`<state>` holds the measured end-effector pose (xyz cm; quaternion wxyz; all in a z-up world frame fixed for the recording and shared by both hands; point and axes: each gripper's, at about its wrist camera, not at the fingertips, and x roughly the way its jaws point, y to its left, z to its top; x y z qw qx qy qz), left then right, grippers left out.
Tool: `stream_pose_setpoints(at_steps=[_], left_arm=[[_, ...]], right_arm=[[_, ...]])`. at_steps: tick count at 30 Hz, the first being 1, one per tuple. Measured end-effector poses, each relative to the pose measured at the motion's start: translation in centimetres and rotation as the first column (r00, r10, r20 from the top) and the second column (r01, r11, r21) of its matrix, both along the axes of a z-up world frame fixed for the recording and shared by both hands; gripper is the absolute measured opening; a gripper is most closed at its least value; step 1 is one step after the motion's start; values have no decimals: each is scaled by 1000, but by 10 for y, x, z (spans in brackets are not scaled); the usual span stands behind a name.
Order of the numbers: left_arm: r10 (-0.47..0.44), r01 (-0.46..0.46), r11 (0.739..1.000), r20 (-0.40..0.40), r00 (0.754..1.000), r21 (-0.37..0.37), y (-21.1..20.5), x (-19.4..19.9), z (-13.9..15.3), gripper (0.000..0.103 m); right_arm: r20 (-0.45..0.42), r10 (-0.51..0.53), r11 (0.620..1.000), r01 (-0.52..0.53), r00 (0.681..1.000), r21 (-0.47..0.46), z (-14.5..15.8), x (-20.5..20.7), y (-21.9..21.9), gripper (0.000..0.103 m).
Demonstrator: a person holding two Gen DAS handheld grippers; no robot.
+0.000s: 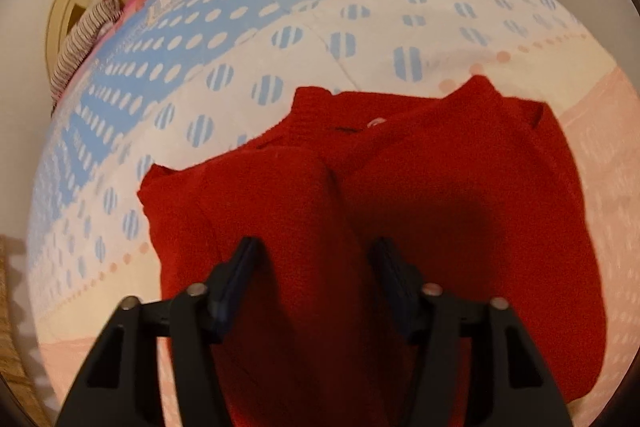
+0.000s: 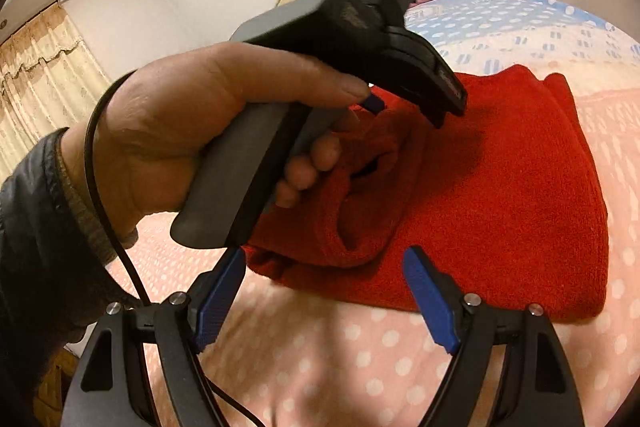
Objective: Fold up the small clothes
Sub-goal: 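Fold the lifted cardigan side over the middle with the right tool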
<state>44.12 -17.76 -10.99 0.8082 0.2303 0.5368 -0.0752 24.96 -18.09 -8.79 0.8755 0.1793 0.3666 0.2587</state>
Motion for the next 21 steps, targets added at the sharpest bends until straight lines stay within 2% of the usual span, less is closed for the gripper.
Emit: stream_pose_setpoints(at_steps=[2, 4, 6, 7, 8, 9, 10, 14, 21], left_arm=[[-21, 21, 1000, -19, 1000, -2, 1, -1, -2, 40], [-43, 42, 999, -30, 999, -12, 2, -2, -1, 25], [-52, 50, 998, -35, 998, -40, 5, -2, 3, 17], [-55, 54, 997, -35, 998, -47, 7, -1, 4, 16], [-58, 55, 997, -37, 998, -61, 9, -1, 6, 15], [-60, 57, 995, -35, 998, -80, 11, -1, 8, 14], [-56, 53, 992, -23, 998, -118, 15, -1, 12, 13], [-61, 60, 964, 6, 998, -259, 26, -6, 37, 13], [-110, 126, 937, 67, 992, -327, 15, -17, 71, 13]], right_arm=[[-3, 6, 1000, -6, 1000, -8, 0, 4, 4, 82], [6, 3, 1000, -3, 1000, -16, 1, 5, 8, 81], [-11, -9, 1000, 9, 1000, -5, -1, 10, 8, 79], [-31, -12, 1000, 12, 999, -4, -3, 14, 7, 68], [-57, -11, 1000, 11, 998, -4, -7, 19, 7, 48], [-73, -12, 1000, 12, 997, -4, -9, 23, 7, 36], [-76, -6, 1000, 7, 997, 6, -9, 25, 6, 19], [-28, 9, 999, -8, 1000, 37, 2, 19, 0, 15], [53, -15, 999, 13, 998, 40, 26, -5, -20, 14]])
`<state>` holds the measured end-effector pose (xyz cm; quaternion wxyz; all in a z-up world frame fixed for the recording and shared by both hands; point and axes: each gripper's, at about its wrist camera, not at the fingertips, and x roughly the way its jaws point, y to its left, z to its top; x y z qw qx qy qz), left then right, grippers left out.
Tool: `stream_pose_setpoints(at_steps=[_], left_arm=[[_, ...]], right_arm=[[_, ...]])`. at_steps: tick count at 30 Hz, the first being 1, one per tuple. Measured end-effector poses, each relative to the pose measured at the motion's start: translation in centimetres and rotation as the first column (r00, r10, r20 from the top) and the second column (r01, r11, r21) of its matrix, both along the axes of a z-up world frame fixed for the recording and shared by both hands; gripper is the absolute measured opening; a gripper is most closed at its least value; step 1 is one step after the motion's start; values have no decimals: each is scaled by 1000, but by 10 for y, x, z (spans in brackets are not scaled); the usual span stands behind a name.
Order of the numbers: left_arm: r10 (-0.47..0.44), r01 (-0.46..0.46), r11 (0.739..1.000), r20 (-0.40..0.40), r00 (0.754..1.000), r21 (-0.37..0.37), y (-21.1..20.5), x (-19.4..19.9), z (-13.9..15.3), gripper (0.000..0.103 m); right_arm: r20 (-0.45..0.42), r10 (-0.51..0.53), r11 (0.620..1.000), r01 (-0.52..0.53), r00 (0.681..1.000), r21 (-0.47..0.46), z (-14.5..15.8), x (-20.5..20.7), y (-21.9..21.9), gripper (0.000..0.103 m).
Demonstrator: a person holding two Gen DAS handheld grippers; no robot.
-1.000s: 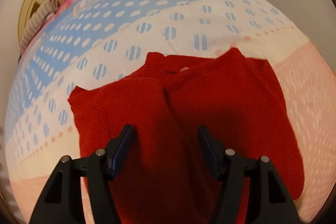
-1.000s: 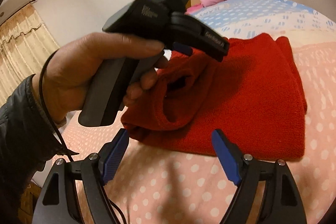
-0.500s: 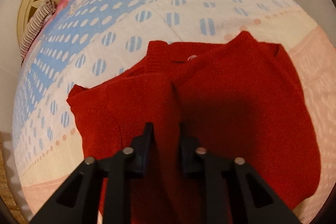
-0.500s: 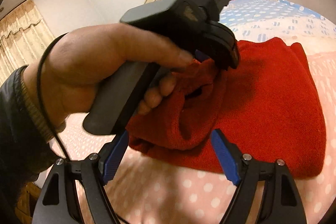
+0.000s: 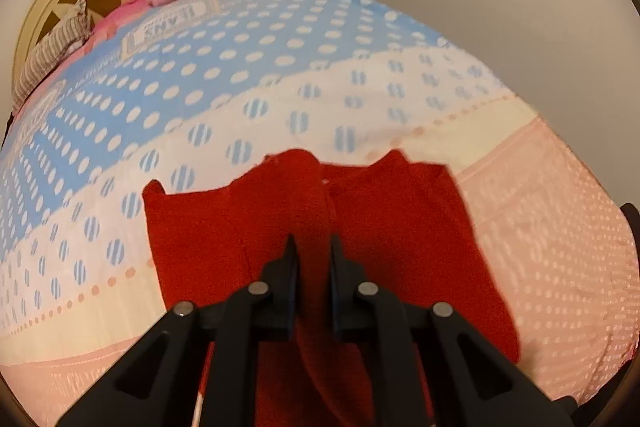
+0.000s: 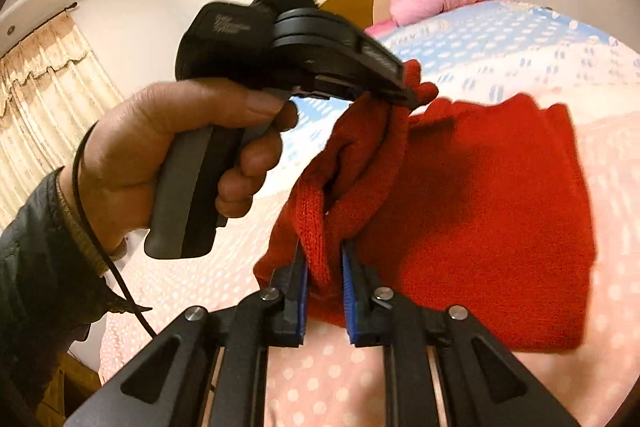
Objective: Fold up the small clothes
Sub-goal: 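Fold the lifted cardigan side over the middle with the right tool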
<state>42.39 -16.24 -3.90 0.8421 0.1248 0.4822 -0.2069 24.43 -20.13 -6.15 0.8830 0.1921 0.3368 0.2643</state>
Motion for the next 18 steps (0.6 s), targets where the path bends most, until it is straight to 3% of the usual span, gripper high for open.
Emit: stream_pose_setpoints(at_steps=[7, 12, 18], left_arm=[[-45, 47, 993, 20, 999, -113, -28, -9, 9, 13], [-72, 75, 986, 25, 997, -150, -51, -15, 2, 13], [-111, 117, 984, 53, 992, -133, -75, -26, -15, 15]], right_arm=[[16, -71, 997, 71, 997, 14, 5, -32, -34, 14], [-8, -134, 990, 134, 991, 32, -3, -49, -56, 14], [-58, -200, 979, 202, 978, 40, -15, -57, -79, 14]])
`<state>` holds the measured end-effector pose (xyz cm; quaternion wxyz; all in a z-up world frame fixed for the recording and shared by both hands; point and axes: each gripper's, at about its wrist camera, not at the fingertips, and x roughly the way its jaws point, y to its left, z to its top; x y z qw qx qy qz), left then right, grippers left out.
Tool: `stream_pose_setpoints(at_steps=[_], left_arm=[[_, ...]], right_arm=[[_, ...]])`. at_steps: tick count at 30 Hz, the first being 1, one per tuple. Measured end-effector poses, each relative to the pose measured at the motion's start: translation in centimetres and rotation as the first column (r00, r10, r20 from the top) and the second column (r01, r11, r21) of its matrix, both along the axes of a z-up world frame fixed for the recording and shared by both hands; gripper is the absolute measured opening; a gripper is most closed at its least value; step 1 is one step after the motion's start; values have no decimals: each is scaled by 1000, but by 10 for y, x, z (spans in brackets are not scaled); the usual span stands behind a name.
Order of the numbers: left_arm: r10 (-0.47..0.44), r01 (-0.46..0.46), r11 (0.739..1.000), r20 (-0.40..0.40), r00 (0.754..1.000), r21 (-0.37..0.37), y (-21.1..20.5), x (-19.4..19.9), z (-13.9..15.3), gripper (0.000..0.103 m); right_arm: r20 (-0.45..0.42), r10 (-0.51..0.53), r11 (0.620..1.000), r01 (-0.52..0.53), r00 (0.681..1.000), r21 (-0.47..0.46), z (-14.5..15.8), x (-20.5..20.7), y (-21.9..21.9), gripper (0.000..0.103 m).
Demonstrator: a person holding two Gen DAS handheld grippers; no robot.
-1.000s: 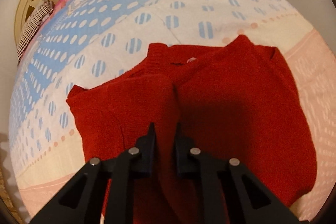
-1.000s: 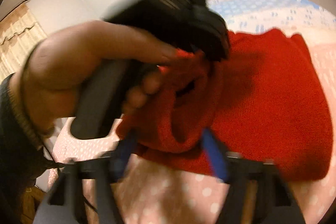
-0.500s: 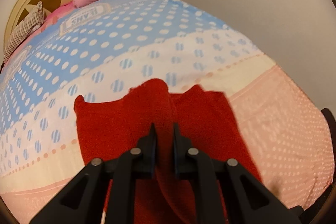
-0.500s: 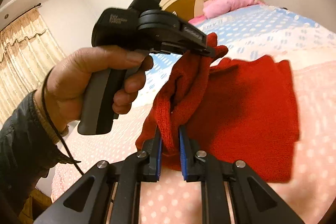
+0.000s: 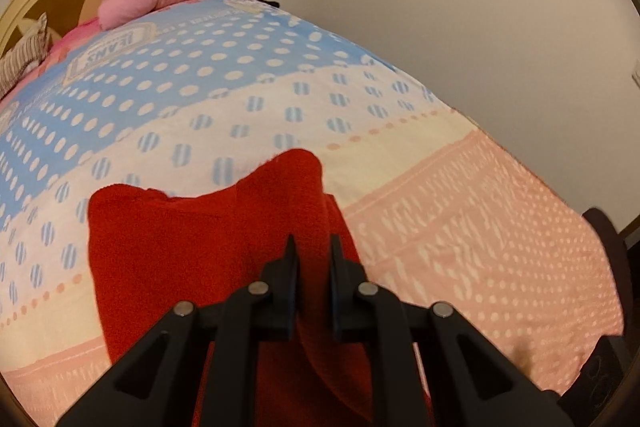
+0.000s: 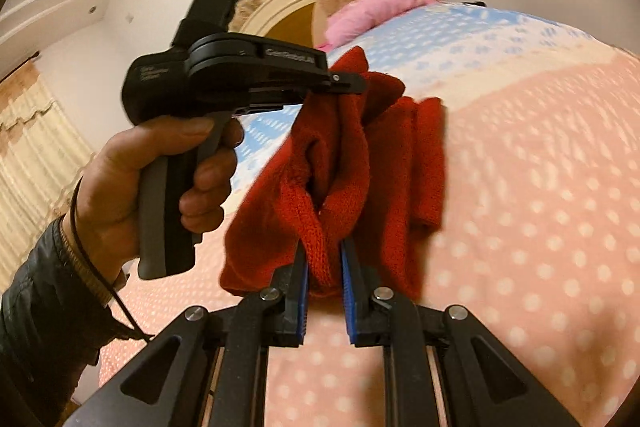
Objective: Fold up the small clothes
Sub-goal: 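Fold the lifted cardigan side over the middle with the right tool, then open the right tool and release the folded side onto the cardigan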
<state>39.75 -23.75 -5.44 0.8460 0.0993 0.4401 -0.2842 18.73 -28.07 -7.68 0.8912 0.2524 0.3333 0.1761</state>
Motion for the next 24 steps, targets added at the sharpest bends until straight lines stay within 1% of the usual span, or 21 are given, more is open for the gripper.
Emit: stream_pose_setpoints(at_steps=[1, 2, 3, 5, 6, 7, 8, 9, 10, 11, 12, 13, 15, 16, 18, 20, 21, 22, 23, 24], left_arm=[[4, -5, 1000, 18, 1000, 15, -2, -3, -1, 19], [8, -8, 1000, 30, 1000, 18, -1, -7, 0, 21], [2, -2, 1000, 38, 999, 7, 2, -11, 3, 26], [-13, 16, 999, 70, 997, -50, 16, -26, 15, 37], [-6, 12, 998, 103, 995, -57, 25, -34, 20, 53], [0, 8, 998, 137, 991, -61, 33, -42, 24, 67], [7, 3, 998, 172, 985, -61, 42, -51, 26, 71], [21, -11, 999, 212, 977, -49, 52, -59, 27, 74], [48, -45, 999, 254, 966, -17, 65, -67, 26, 74], [64, -66, 998, 272, 960, -1, 75, -72, 24, 74], [84, -89, 996, 290, 953, 3, 88, -79, 21, 74], [110, -114, 993, 301, 947, -2, 100, -83, 17, 74], [159, -162, 987, 294, 942, -14, 120, -89, 9, 75], [181, -179, 983, 271, 945, -32, 127, -89, 4, 80], [217, -212, 976, 214, 952, -45, 135, -85, -9, 81], [225, -222, 974, 172, 959, -37, 136, -83, -25, 81], [225, -225, 974, 158, 961, -19, 134, -83, -35, 81], [237, -238, 971, 151, 960, -10, 135, -83, -43, 82], [246, -244, 969, 143, 959, -34, 137, -85, -47, 82], [256, -250, 966, 126, 958, -68, 141, -85, -50, 85]], right_arm=[[-17, -9, 1000, 9, 1000, 7, -3, 2, -6, 14], [-31, -22, 1000, 22, 999, 7, -4, 5, -10, 14], [-46, -37, 999, 37, 998, 16, -8, 4, -14, 14], [-53, -44, 998, 45, 998, 34, -9, 3, -19, 15], [-53, -43, 999, 44, 998, 28, -8, 0, -19, 15], [-54, -40, 999, 42, 998, 26, -8, 1, -20, 17], [-57, -41, 999, 43, 997, 31, -9, 0, -21, 20], [-65, -55, 998, 57, 996, 29, -8, -4, -23, 26], [-70, -76, 997, 77, 995, 18, -8, -3, -27, 46], [-67, -103, 995, 104, 992, 7, -8, -5, -30, 68], [-52, -134, 991, 134, 990, 1, -4, -10, -34, 71], [-20, -158, 987, 158, 987, -13, 2, -14, -36, 71], [50, -156, 985, 160, 986, -68, 23, -17, -31, 71], [73, -139, 987, 145, 988, -74, 30, -15, -27, 71], [116, -62, 995, 70, 991, -66, 47, -3, -14, 71], [139, 28, 999, -24, 990, -32, 58, 13, 2, 71], [135, 73, 997, -70, 988, -25, 59, 26, 11, 71], [108, 95, 995, -93, 990, -29, 56, 37, 16, 71], [62, 101, 994, -99, 993, -35, 50, 50, 19, 71], [-7, 77, 996, -77, 997, -48, 37, 64, 18, 71]])
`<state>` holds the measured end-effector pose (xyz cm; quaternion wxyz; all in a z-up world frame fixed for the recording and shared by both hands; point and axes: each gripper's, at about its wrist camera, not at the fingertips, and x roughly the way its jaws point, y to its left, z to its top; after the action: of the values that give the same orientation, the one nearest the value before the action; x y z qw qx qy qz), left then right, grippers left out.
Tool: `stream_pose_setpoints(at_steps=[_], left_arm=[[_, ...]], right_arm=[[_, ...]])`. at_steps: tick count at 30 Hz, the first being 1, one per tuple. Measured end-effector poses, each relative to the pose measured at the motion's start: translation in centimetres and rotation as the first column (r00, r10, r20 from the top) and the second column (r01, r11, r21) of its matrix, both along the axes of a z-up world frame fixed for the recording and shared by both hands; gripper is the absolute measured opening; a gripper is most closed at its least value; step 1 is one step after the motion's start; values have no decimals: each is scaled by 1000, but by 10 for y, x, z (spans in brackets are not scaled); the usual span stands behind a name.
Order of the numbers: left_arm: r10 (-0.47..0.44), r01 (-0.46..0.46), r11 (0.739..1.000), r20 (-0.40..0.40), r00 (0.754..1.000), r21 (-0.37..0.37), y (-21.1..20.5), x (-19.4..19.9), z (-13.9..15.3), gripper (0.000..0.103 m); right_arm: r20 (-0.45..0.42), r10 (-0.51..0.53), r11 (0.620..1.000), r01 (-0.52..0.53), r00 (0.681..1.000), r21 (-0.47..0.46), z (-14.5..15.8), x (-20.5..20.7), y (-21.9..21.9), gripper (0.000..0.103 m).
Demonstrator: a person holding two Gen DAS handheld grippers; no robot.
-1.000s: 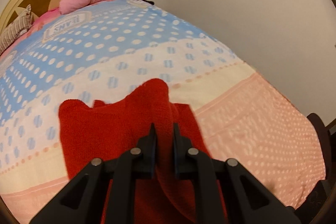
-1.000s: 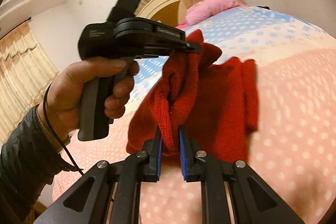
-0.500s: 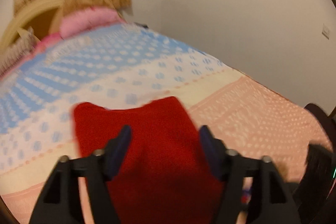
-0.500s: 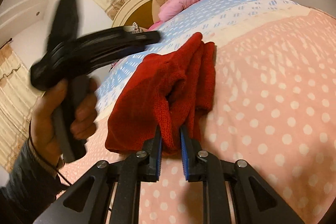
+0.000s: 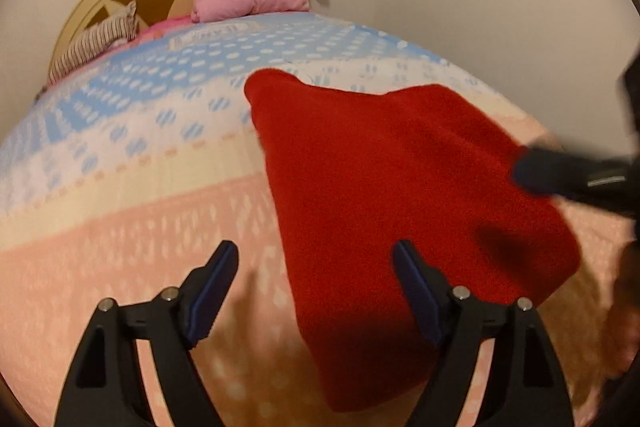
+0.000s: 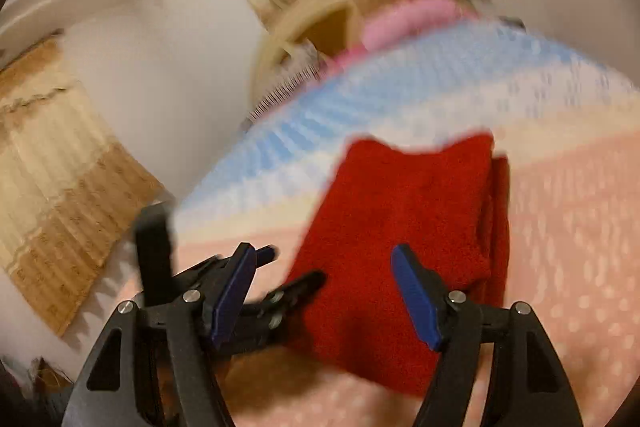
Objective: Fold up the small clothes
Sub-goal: 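Open the right tool and release the folded side onto the cardigan, then grasp the folded cardigan end with the right tool and lift it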
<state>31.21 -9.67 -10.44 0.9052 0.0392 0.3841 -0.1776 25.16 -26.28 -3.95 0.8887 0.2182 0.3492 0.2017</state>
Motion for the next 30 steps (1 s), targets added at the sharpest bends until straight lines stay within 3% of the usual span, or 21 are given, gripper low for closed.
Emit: stream_pose_setpoints(at_steps=[3, 5, 8, 15, 19, 22, 25, 30], left_arm=[[22, -25, 997, -39, 999, -69, 10, -1, -3, 92], [16, -20, 993, -35, 999, -112, 15, -5, 3, 92], [56, -54, 986, 5, 998, -157, 24, -5, 15, 92], [90, -99, 980, -58, 994, -174, 31, 15, -3, 93], [85, -94, 982, -64, 994, -166, 28, 12, -10, 100], [76, -89, 981, -79, 994, -171, 29, 13, -17, 103], [66, -93, 970, -121, 990, -225, 35, 16, -21, 103], [72, -93, 974, -110, 991, -205, 33, 12, -20, 103]], right_arm=[[-105, -79, 995, 72, 991, -64, -30, 17, -14, 70], [-77, -71, 997, 70, 995, -10, -38, 13, -30, 70], [-68, -77, 996, 73, 995, -56, -34, 8, -35, 70], [-33, -44, 998, 45, 999, 36, -14, 33, -35, 71], [-153, -57, 998, 57, 987, -4, -46, 60, -41, 71], [-113, -51, 998, 53, 992, 17, -53, 54, -47, 71], [-95, -46, 998, 51, 994, 43, -56, 49, -50, 71], [-69, -44, 997, 49, 997, 67, -59, 44, -53, 71]])
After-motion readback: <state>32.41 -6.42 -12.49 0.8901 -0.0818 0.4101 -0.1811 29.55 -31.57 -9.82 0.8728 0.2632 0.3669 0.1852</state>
